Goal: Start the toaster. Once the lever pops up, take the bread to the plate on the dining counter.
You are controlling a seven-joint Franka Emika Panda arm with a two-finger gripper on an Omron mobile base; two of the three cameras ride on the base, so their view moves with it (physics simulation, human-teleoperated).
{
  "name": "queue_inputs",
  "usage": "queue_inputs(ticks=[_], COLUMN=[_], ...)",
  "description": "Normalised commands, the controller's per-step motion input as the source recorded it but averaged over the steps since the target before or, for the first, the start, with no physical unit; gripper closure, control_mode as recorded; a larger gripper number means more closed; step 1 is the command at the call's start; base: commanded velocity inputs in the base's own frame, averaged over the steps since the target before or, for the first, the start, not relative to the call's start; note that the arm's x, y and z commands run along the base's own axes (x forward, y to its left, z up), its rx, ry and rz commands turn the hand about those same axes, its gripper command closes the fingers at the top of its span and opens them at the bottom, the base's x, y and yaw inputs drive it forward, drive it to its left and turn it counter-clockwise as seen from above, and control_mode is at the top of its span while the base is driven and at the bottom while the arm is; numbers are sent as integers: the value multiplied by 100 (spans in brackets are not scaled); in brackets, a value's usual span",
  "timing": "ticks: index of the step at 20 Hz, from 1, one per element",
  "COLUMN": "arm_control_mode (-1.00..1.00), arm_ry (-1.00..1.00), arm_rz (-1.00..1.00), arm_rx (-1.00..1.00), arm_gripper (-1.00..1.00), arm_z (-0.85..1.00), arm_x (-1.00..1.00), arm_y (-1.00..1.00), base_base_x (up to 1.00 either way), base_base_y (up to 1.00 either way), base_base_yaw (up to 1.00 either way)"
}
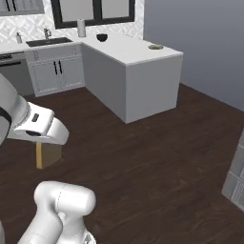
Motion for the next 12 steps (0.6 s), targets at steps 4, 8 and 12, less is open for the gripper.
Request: queue_inputs(ticks=[4,8,12], arm_control_mode=[100,100,100], arm_ry=[0,0,0], arm_rz=[0,0,0], arm_rx=[0,0,0], arm_gripper=[100,100,100], arm_z=[0,0,0], arm_x=[0,0,0], arm_y=[0,0,0], base_base_x=[100,100,100], base_base_y=[76,73,70], base_base_yaw=[-7,-9,-10])
